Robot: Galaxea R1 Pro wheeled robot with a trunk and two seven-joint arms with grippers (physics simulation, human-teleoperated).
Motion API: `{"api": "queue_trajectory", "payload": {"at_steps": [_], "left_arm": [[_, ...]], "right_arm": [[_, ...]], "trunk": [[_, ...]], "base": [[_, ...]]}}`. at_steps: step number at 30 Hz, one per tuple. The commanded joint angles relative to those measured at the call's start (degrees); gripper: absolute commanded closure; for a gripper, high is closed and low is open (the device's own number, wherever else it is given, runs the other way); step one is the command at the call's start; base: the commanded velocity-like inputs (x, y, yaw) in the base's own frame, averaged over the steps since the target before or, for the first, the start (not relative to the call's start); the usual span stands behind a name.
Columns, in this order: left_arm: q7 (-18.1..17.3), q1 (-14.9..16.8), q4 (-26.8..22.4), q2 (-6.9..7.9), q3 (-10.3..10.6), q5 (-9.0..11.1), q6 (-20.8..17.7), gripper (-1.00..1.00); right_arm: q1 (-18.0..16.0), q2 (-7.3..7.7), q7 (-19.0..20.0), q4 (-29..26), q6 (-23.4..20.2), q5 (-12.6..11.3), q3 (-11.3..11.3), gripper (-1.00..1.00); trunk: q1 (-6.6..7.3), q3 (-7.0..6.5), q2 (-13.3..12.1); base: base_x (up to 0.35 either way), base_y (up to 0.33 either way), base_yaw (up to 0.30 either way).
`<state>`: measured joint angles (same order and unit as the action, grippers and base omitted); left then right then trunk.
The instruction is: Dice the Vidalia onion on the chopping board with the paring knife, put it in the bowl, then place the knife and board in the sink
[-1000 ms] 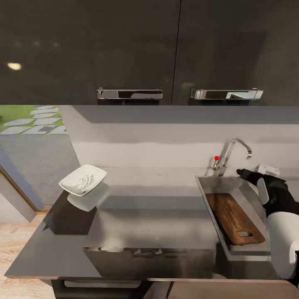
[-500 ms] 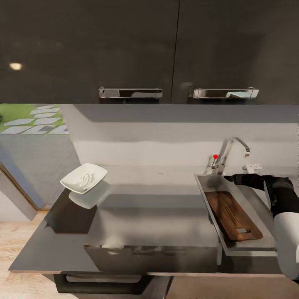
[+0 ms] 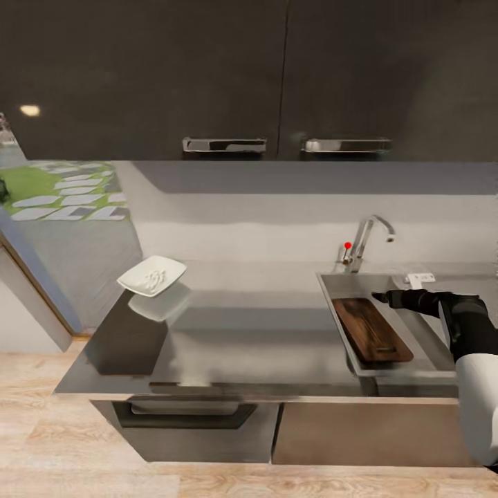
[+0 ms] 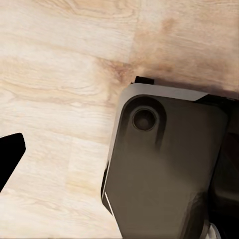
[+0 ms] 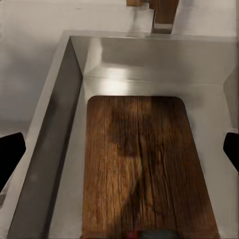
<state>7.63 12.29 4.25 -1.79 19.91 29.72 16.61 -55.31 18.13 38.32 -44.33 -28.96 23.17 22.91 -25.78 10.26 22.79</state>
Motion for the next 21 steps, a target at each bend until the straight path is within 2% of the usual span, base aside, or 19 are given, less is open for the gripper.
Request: {"api": "queue_trajectory", "payload": {"at_steps": [1, 15, 21], "left_arm": [[0.07, 0.1, 0.23, -0.06, 0.48, 0.25, 0.3, -1.0], [0.01, 0.1, 0.23, -0.06, 0.48, 0.25, 0.28, -1.0], [0.01, 0.1, 0.23, -0.06, 0.48, 0.25, 0.27, -1.0]], "right_arm": [[-0.06, -0.02, 0.53, -0.06, -0.13, 0.56, 0.21, -1.0], [-0.06, -0.24, 0.53, -0.06, -0.13, 0.51, 0.1, -1.0], [-0.06, -0.28, 0.53, -0.06, -0.13, 0.48, 0.04, -1.0]], "trunk": [[0.0, 0.12, 0.13], [0.0, 0.12, 0.13], [0.0, 0.12, 0.13]], "base": [[-0.334, 0.0, 0.0], [-0.334, 0.001, 0.0], [-0.318, 0.099, 0.0]]}}
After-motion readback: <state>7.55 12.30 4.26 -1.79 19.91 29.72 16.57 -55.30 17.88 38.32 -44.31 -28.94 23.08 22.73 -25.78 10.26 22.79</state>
